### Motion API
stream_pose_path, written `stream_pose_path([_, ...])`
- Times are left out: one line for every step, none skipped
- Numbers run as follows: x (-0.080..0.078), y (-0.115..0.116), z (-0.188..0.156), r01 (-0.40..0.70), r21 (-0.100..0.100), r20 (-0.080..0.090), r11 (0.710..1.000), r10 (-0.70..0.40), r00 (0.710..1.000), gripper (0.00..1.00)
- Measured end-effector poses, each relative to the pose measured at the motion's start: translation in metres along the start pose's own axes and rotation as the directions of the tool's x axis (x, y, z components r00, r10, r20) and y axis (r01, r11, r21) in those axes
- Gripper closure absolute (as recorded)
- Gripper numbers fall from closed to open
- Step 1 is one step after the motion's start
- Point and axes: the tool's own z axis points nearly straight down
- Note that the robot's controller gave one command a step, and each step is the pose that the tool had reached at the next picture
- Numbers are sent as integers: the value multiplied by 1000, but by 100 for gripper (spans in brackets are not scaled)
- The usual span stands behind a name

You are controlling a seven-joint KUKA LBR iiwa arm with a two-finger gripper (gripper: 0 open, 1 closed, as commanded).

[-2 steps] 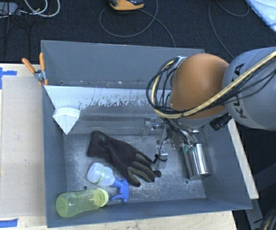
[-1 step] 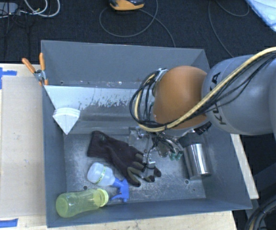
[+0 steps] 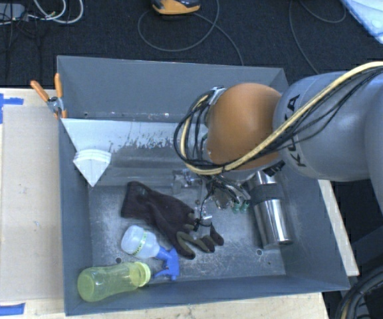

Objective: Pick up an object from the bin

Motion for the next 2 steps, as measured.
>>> stream_pose_path([-9,1,19,277,0,2,961,-277,961,0])
stream_pose_path([-38,-8,70,300,2,6,954,-300,954,0])
